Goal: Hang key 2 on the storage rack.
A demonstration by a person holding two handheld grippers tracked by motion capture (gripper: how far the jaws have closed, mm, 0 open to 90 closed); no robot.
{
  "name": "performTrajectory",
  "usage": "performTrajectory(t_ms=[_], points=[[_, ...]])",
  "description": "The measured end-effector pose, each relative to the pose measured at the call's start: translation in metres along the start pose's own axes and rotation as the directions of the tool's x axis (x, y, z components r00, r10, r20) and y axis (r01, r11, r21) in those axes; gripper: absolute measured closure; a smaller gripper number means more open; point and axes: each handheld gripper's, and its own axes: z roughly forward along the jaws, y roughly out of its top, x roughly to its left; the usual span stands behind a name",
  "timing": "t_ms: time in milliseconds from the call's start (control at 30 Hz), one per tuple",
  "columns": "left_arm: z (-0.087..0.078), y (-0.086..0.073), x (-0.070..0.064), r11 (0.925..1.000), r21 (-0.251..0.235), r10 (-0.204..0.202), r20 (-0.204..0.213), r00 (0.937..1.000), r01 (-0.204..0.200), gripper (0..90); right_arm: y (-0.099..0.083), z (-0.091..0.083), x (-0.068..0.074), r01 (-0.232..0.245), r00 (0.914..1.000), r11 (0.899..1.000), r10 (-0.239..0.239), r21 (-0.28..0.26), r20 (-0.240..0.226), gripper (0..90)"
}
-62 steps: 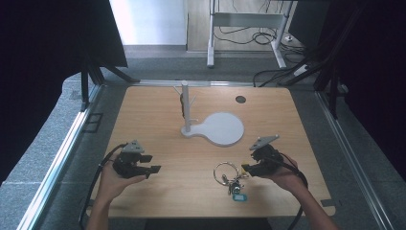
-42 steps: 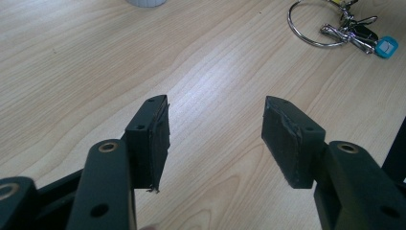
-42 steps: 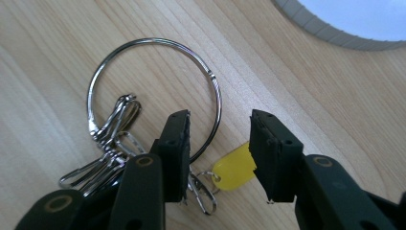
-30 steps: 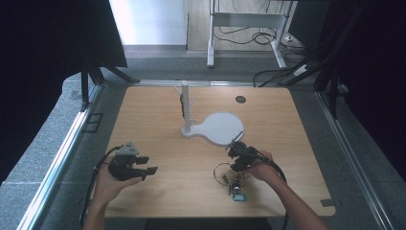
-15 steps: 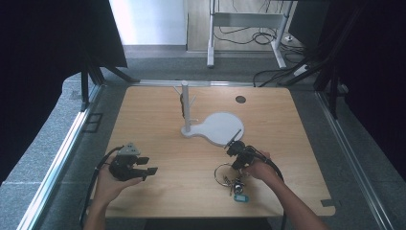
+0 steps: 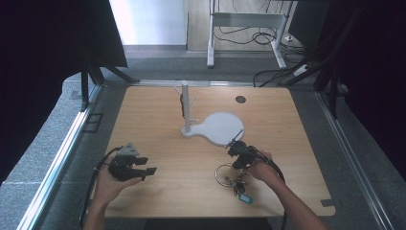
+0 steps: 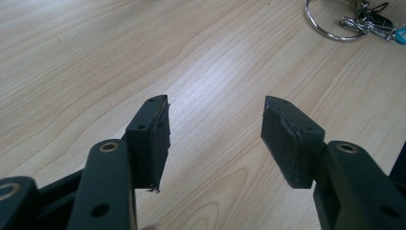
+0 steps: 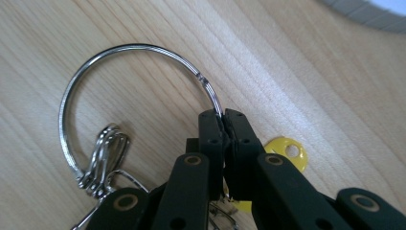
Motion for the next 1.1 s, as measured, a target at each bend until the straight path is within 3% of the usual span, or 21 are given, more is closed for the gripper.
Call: performTrajectory(t_ms=[333,767,1100], points=[[0.0,-0.001,0.0,1.0,0.005,0.005,0.0,1.0,-0.005,44.1,-0.002,-0.042,0.004,0.026,0.9996,0.995,-0.026,-0.101,0.006,87.2],[0.001,-0.002,0.002,1.0,0.005,0.0,0.002,1.0,0.0,44.2,-0.001,-0.091,-0.004,0.015,0.9998,0.974,-0.013,-0.228,0.012,87.9],[-0.001,-0.003,0.003,1.0,-0.001,-0.001,0.0,1.0,0.001,44.3,0.013,-0.113,0.003,0.037,0.9988,0.962,-0.028,-0.27,0.041,87.9]])
